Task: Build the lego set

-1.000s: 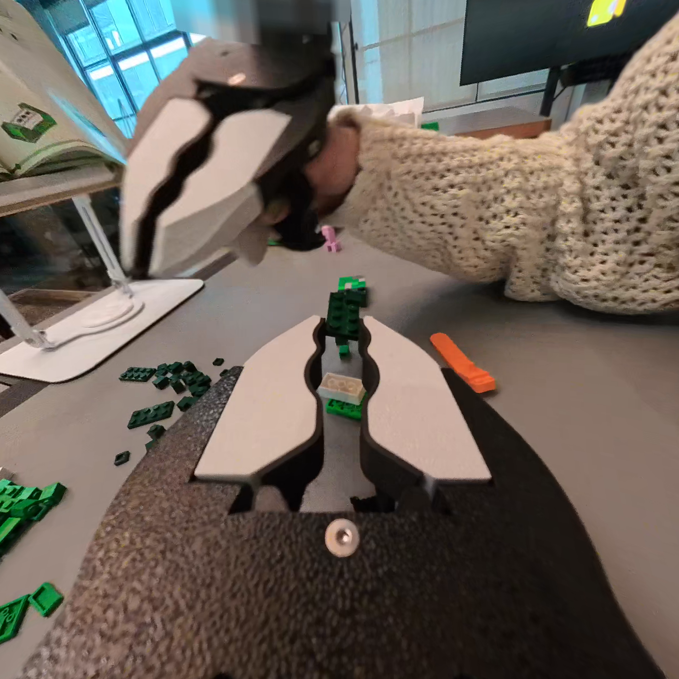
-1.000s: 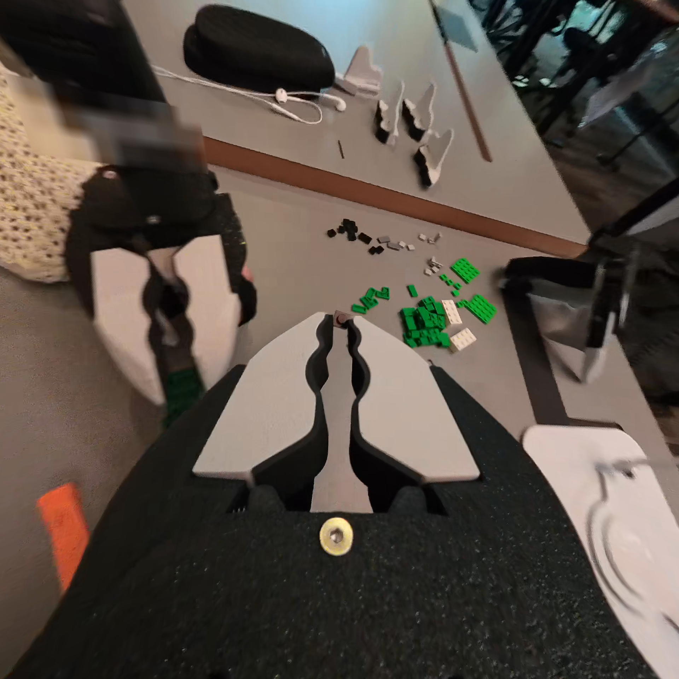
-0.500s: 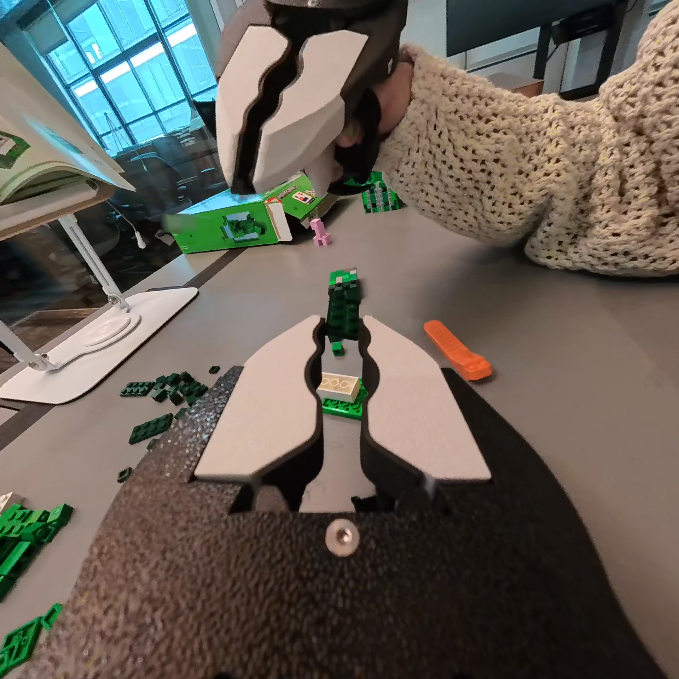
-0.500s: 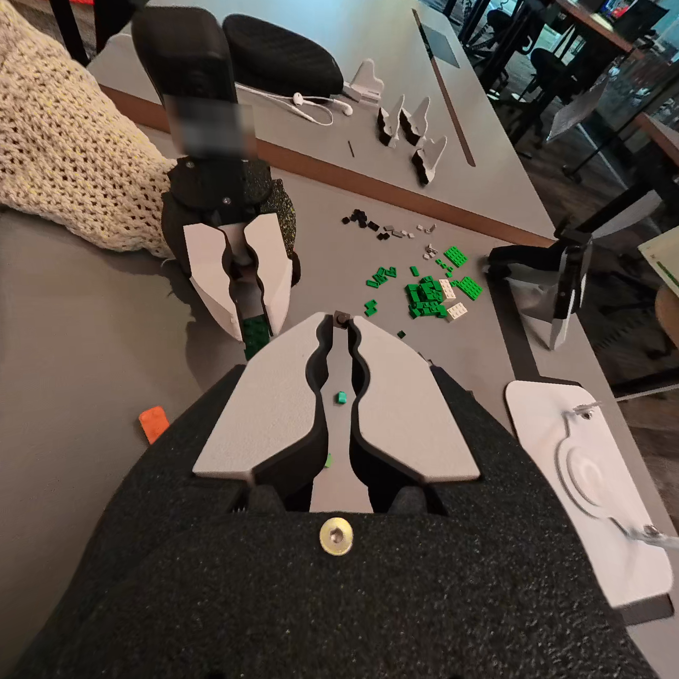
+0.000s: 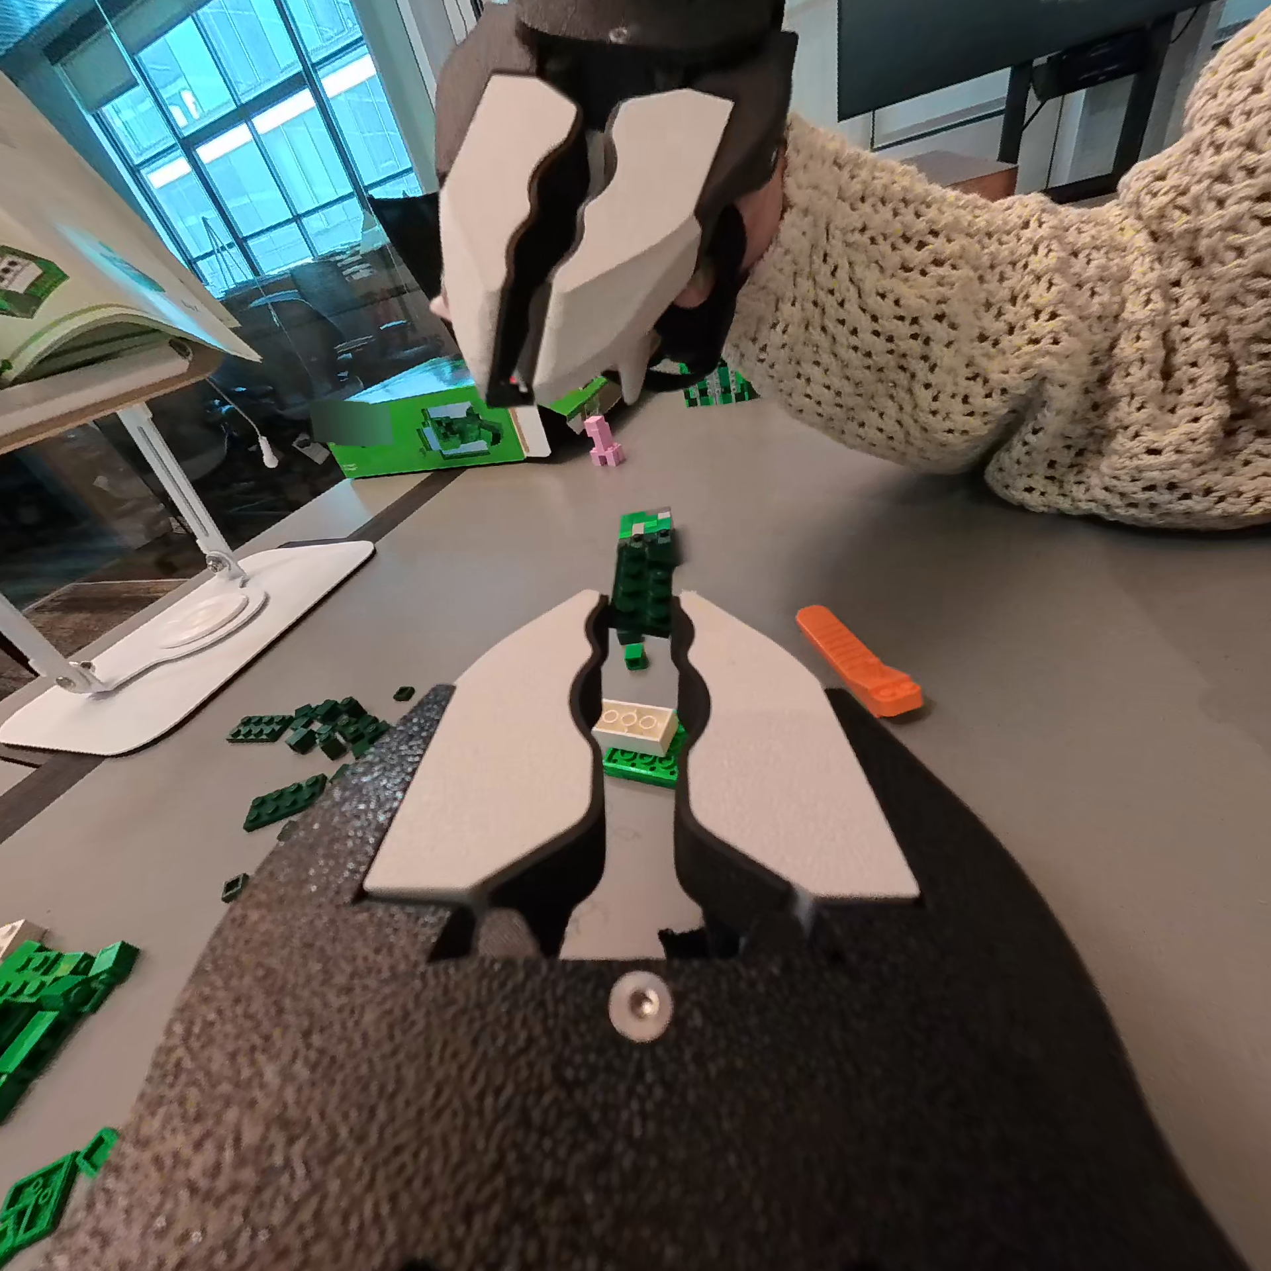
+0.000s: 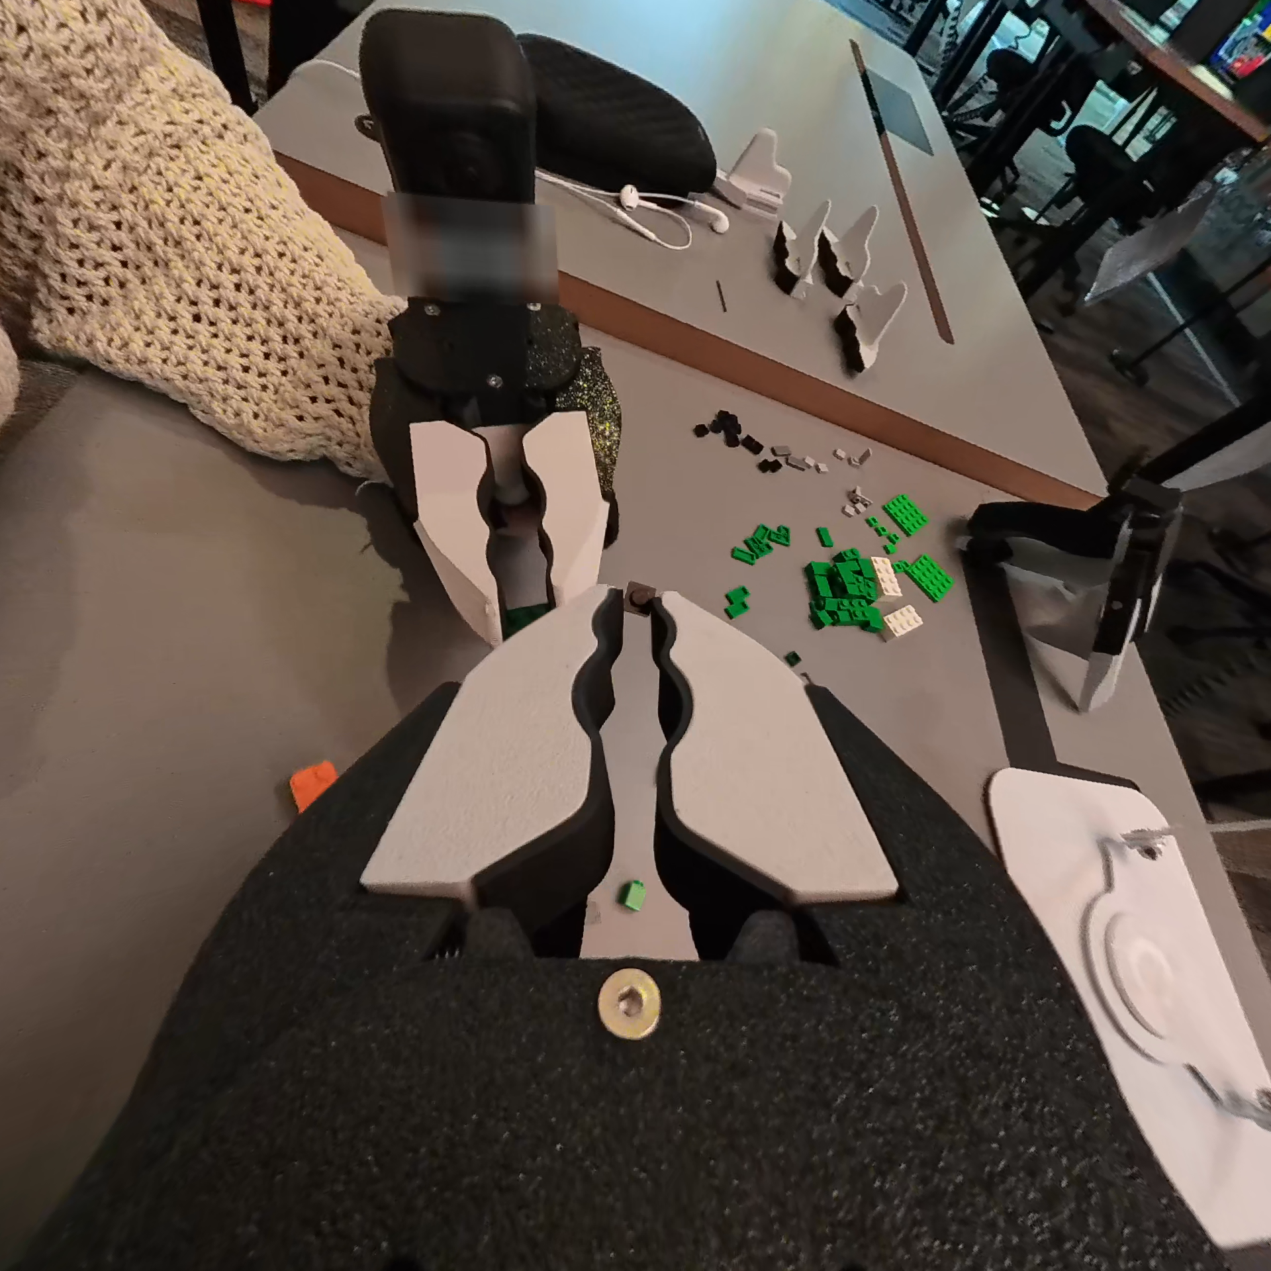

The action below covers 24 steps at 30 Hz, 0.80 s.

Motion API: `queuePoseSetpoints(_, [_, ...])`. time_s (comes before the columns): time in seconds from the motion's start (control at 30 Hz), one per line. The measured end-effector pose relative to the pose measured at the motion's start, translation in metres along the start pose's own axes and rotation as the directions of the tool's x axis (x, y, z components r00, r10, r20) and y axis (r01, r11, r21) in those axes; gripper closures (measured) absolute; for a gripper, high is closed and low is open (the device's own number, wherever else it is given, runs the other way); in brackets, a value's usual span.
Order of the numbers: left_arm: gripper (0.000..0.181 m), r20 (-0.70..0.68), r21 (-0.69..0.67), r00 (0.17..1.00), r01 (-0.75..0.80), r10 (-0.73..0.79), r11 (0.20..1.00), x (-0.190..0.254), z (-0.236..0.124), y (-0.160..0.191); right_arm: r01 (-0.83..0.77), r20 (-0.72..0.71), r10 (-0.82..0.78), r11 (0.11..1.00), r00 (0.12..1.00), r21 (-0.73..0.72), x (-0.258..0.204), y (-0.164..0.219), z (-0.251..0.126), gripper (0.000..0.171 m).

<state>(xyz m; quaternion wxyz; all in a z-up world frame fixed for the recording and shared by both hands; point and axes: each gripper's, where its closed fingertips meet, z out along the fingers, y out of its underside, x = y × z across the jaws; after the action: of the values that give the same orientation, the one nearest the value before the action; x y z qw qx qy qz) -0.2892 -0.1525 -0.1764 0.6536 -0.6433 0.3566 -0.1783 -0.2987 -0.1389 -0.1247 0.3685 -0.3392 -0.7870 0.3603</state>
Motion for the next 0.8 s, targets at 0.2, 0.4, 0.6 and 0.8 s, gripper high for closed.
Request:
queuePoseSetpoints(0.2, [0.165,-0.006,-0.004,1.0,-0.01,0.01,1.0,0.0017,0.0003,0.0003,0.006,0.019,-0.006,1.0,1.0,-0.009,-0.0037,0.0013,0.0037,0.164])
queuePoseSetpoints(0.4, [0.165,0.01,0.008,1.0,-0.009,0.009,1.0,-0.0008,-0.0008,-0.0011,0.011,0.006,-0.011,1.0,1.0,-0.015,-0.0016,0.0025,0.0037,0.164])
queuePoseSetpoints(0.6, [0.165,0.025,0.021,1.0,0.0,0.0,1.0,-0.0037,-0.0021,-0.0025,0.01,0.004,-0.01,1.0,1.0,-0.003,-0.0009,0.0013,0.0019,0.164])
queuePoseSetpoints(0.8, [0.164,0.026,0.021,1.0,0.0,-0.001,1.0,-0.0039,-0.0021,-0.0026,0.005,0.016,-0.005,1.0,1.0,0.017,-0.0031,-0.0025,0.0021,0.164])
